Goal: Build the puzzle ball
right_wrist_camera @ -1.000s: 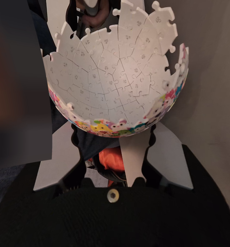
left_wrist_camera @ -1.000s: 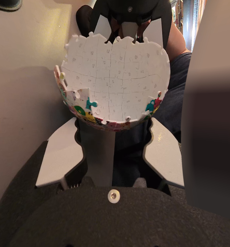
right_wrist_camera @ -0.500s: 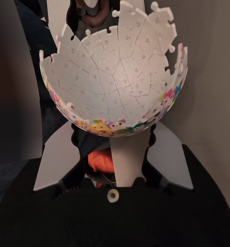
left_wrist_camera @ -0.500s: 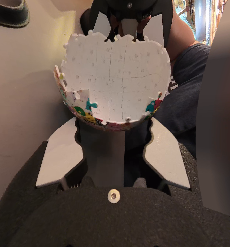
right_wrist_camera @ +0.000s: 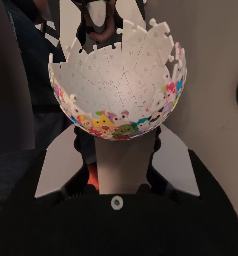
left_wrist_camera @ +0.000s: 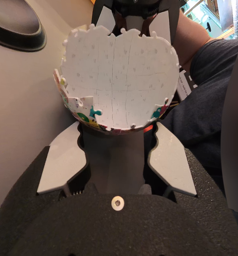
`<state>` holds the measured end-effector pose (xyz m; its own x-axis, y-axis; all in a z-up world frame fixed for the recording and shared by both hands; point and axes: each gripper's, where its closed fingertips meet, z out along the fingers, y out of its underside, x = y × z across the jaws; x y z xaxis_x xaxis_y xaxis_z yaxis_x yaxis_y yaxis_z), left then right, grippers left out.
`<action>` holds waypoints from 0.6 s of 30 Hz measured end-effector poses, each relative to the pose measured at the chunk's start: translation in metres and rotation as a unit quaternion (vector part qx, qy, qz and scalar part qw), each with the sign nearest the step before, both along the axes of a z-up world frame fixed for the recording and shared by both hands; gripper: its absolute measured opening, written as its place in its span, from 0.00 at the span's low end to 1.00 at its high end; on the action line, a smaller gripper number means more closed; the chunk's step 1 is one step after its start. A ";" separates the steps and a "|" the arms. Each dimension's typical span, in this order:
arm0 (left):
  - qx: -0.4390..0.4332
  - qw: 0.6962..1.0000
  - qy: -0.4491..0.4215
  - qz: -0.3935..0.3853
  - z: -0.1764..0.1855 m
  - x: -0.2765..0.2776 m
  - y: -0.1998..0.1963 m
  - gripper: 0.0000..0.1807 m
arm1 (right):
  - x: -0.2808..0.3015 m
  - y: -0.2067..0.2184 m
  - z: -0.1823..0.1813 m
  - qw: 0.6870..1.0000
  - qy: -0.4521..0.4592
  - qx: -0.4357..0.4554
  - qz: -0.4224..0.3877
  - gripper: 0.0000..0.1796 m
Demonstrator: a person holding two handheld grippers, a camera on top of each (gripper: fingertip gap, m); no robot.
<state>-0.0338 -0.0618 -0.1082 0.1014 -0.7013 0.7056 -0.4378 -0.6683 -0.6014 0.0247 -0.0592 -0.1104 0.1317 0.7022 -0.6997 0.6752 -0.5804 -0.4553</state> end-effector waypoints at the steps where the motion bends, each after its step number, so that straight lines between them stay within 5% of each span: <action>1: 0.008 1.000 0.002 -0.001 0.000 0.000 0.001 0.52 | 0.000 0.001 0.000 1.000 0.001 0.009 -0.001 0.59; 18: 0.234 0.971 0.008 -0.042 0.032 0.026 0.090 0.53 | 0.024 0.083 0.018 0.969 0.022 0.238 -0.054 0.59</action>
